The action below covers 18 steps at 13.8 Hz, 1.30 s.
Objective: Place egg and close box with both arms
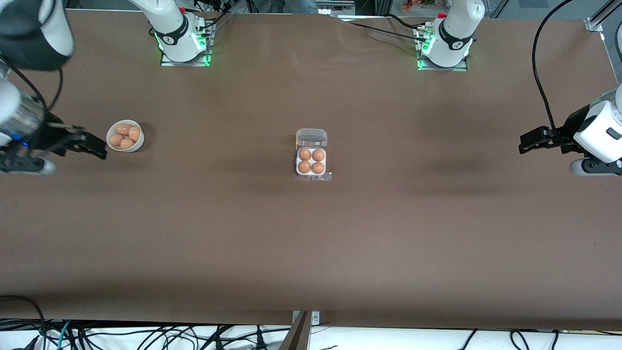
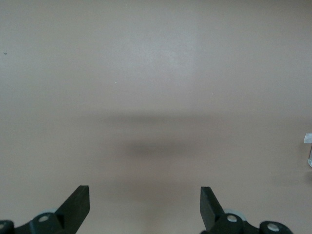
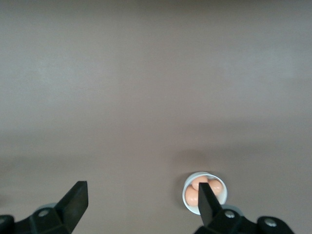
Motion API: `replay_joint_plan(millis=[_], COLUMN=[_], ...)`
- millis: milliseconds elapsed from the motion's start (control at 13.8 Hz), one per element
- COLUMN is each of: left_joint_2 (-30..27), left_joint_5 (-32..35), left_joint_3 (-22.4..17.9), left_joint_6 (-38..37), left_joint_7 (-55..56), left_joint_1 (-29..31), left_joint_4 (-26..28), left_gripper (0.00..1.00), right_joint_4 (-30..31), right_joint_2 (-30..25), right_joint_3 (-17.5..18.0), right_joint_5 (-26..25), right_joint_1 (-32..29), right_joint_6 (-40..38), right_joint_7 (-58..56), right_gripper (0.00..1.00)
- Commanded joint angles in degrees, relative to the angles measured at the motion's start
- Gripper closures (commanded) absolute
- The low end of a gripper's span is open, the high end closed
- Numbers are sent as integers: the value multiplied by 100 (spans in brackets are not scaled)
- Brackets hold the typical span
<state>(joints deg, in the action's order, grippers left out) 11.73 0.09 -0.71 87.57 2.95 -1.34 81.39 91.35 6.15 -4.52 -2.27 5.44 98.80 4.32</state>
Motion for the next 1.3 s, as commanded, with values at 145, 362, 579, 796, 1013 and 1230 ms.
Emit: replay_joint_plan(millis=[145,362,579,796,1013,1230], left_joint_2=[-4,-31,-22,153,679,1374], left_joint_5=[140,27,-463,-1902,-2786,-2822], left_joint_3=[53,141,719,993,1003,1003], left_joint_6=[-91,-135,-416,-582,-697,-636], left_joint_7=[-84,-23,546,1240,2091,2604], left_joint_1=[11,-60,-77,-191,-804,-1586], left_joint_4=[-106,-106,-97,-27,-27,-80], left_gripper=[0,0,23,63,96,100], right_joint_4=[304,506,524,507,507,489], right_joint_2=[-720,-843,-827,-704,-703,-703], right_joint_3=[154,171,250,250,241,241], right_joint_5=[-19,-10,-10,-10,-2,-10], right_joint_1=[-394,-447,-474,-421,-421,-421], right_joint_6=[-255,-405,-370,-361,-370,-370], right_joint_7=[-45,-10,-19,-19,-19,-19], right_gripper=[0,0,0,0,0,0])
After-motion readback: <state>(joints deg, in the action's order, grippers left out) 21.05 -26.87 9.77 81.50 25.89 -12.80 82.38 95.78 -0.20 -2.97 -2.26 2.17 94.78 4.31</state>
